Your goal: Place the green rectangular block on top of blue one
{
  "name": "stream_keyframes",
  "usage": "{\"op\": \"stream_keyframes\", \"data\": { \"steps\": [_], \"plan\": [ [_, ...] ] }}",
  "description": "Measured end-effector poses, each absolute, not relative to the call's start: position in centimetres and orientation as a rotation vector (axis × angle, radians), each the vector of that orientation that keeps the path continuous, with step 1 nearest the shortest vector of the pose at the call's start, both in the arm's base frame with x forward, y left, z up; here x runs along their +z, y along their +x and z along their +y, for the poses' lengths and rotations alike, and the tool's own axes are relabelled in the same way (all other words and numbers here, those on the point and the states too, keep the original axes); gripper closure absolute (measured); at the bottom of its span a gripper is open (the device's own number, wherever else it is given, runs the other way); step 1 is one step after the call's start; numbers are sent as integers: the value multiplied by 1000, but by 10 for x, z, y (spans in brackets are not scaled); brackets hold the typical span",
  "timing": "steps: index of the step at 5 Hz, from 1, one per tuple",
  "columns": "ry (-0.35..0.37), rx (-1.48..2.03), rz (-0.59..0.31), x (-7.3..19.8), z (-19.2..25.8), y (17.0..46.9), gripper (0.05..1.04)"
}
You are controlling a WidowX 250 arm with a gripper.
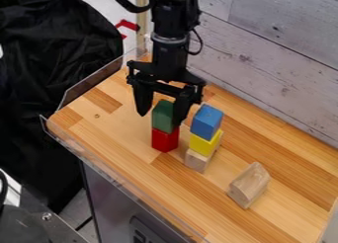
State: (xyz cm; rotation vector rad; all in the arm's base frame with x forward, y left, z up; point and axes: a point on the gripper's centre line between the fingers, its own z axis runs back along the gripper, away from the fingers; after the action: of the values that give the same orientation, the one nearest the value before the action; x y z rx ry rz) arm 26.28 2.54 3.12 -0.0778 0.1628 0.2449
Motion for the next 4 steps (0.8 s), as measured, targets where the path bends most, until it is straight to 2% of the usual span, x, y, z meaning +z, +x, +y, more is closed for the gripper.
{"op": "stream_keyframes", "data": {
  "steps": [1,2,3,4],
  "plan": [
    [-102,275,154,30,27,263,558],
    [-98,293,156,32,29,258,558],
    [-83,329,97,54,32,253,558],
    [-62,351,-5,94,34,248,558]
  ]
}}
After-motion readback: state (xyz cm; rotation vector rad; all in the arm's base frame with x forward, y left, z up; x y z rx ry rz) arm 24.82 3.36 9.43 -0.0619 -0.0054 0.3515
